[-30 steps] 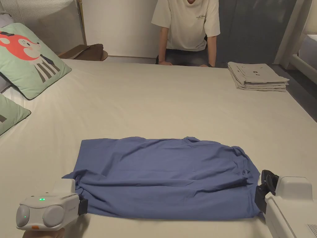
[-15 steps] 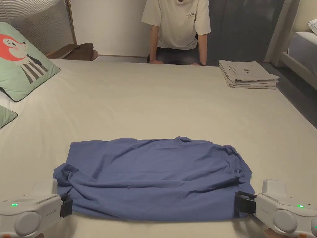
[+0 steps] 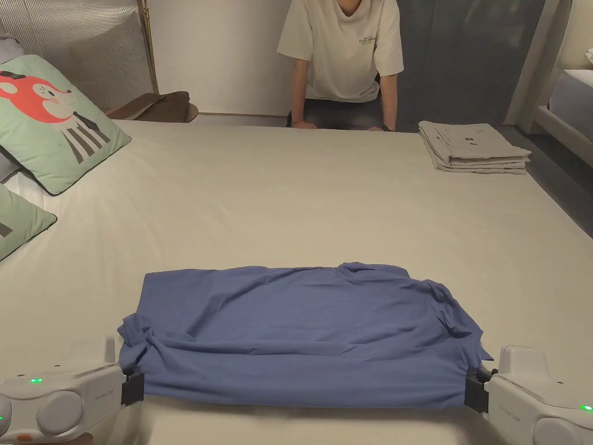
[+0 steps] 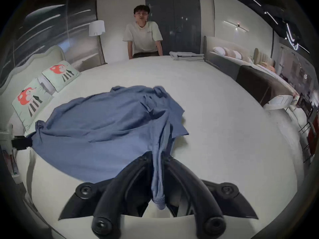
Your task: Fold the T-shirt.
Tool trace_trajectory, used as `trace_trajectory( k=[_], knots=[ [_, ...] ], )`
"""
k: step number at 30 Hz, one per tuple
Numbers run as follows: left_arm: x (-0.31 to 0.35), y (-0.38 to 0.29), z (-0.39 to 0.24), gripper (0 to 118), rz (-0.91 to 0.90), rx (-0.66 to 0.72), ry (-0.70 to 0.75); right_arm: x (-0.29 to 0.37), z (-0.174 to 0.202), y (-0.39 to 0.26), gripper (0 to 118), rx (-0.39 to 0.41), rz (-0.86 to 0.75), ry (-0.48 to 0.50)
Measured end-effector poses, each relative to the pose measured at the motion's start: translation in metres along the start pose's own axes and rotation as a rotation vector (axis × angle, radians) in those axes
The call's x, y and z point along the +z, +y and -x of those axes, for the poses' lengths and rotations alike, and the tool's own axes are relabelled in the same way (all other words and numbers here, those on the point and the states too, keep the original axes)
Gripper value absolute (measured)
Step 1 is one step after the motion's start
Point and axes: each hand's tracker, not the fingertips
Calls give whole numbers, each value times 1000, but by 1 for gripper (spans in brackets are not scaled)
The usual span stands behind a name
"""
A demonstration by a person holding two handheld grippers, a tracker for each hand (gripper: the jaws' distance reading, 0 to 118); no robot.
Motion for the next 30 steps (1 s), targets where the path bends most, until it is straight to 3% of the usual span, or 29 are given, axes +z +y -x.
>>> trace_trajectory(
  k=[10, 17, 23, 24, 26, 28, 30],
  knots=[
    [41, -56, 20, 12, 71, 12, -25, 68, -7, -69, 8, -36, 28, 38],
    [48, -93, 27, 12, 115, 32, -11, 70, -7, -122, 8, -49, 118, 8],
    [49, -92, 19, 17, 110, 39, 20, 73, 0, -120, 11, -100, 114, -15],
    [51, -90, 17, 25, 114, 40, 36, 76, 2, -116, 18, -91, 122, -24],
    [57, -84, 12, 64, 101, 46, 61, 83, 7, -104, 60, -69, 103, -52],
    [70, -73, 5, 97, 7, 81, -9, 94, 14, -84, 99, -68, 19, -49],
    [89, -58, -8, 104, -93, 92, -75, 108, 24, -60, 105, -54, -81, -42]
  ],
)
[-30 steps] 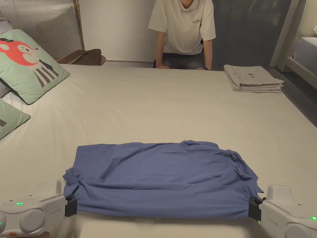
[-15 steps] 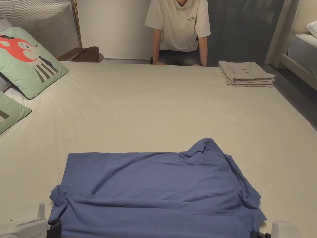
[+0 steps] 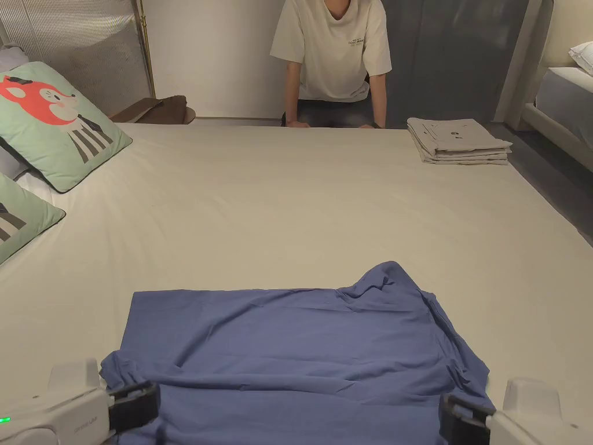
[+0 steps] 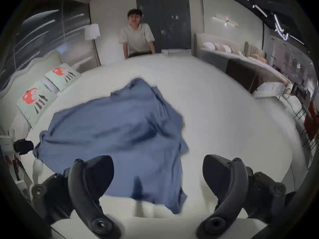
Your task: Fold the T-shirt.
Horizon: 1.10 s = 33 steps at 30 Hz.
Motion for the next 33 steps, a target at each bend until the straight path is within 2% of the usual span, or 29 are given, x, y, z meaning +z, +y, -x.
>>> trace_trajectory(
  k=[4, 12, 14, 15, 17, 18, 19, 20, 21, 22, 23, 24, 30, 33],
  knots=[
    [22, 31, -39, 104, -204, -85, -36, 21, 26, 44, 105, 18, -179, 33],
    [53, 55, -93, 101, -554, -224, -77, 52, 70, 84, 105, 138, -460, 40],
    [55, 57, -102, 92, -576, -259, -40, 55, 78, 88, 105, 160, -468, 24],
    [55, 57, -105, 83, -583, -271, -27, 54, 79, 88, 103, 168, -473, 17],
    [49, 57, -106, 54, -590, -284, -22, 55, 82, 88, 92, 182, -500, 11],
    [48, 57, -107, 38, -588, -284, -21, 56, 84, 88, 81, 190, -506, 10],
    [46, 57, -107, 13, -585, -283, -25, 57, 85, 88, 60, 197, -512, 10],
    [45, 57, -107, 0, -582, -279, -30, 57, 85, 88, 40, 203, -521, 15],
    [43, 57, -107, 0, -581, -269, -34, 57, 86, 88, 24, 207, -527, 14],
    [41, 58, -106, 0, -582, -261, -38, 56, 86, 88, 17, 210, -535, 10],
    [40, 60, -104, 0, -577, -254, -53, 54, 87, 88, 17, 217, -541, 7],
    [40, 61, -104, 0, -570, -253, -66, 53, 87, 88, 2, 220, -544, 7],
    [26, 76, -100, 0, -554, -281, -42, 39, 86, 94, 0, 221, -542, 20],
    [4, 95, -89, 0, -486, -281, -51, 31, 88, 100, 0, 225, -532, 25]
  ],
)
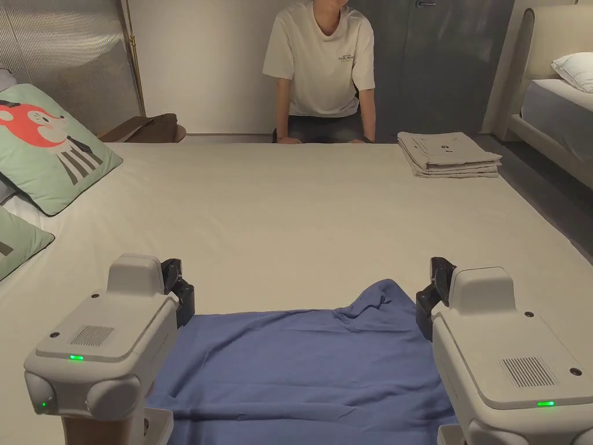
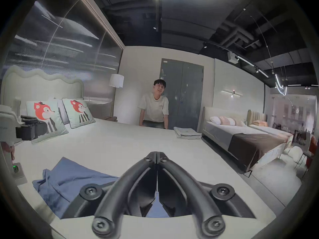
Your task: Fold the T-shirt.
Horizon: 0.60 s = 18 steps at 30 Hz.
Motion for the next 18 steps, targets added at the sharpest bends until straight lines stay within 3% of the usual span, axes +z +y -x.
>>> trace_trajectory(
  k=[7, 11, 12, 14, 15, 16, 18],
  knots=[
    [-92, 3, 56, 0, 270, 88, -71, -38, 2, -6, 0, 7, 25, 9],
    [-146, -13, 84, 3, 423, 81, -22, -65, 2, -15, 0, 2, 63, 10],
    [-157, -20, 90, 14, 434, 74, 16, -72, 1, -18, 0, 2, 74, 9],
    [-179, -34, 103, 79, 501, 81, 39, -84, 1, -25, 0, 4, 93, 5],
    [-189, -42, 107, 101, 561, 104, 43, -89, 0, -28, 0, 6, 107, 2],
    [-198, -50, 111, 110, 620, 111, 68, -94, -1, -32, 0, 7, 117, 0],
    [-210, -68, 119, 109, 645, 151, 160, -102, -3, -39, 0, 12, 142, -6]
  ],
)
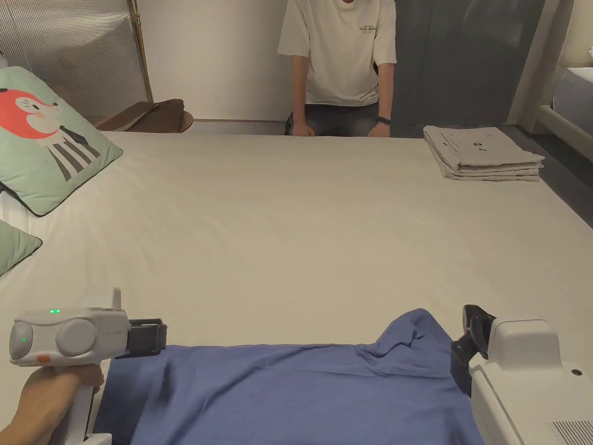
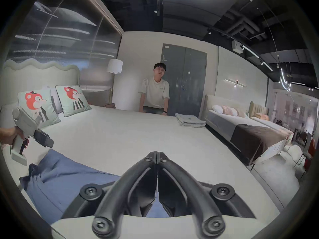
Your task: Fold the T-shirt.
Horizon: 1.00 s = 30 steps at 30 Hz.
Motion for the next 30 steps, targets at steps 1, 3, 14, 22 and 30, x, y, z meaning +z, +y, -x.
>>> trace_trajectory(
  k=[1, 3, 14, 22, 30],
  knots=[
    [-7, -3, 3, 109, 24, 13, 1, -3, -1, -3, 0, 1, 8, -4],
    [-22, -10, 6, 109, 53, 24, 8, -11, -5, -10, 0, 1, 36, -11],
    [-20, -25, -21, 2, 1, -164, -13, -29, -27, -32, 0, 1, 128, -40],
    [23, -24, -30, 2, -116, -222, -2, -111, -56, -40, 28, -65, 333, -24],
    [43, -17, -19, 1, -162, -178, -90, -195, -62, -71, 106, -140, 576, 3]
  ],
)
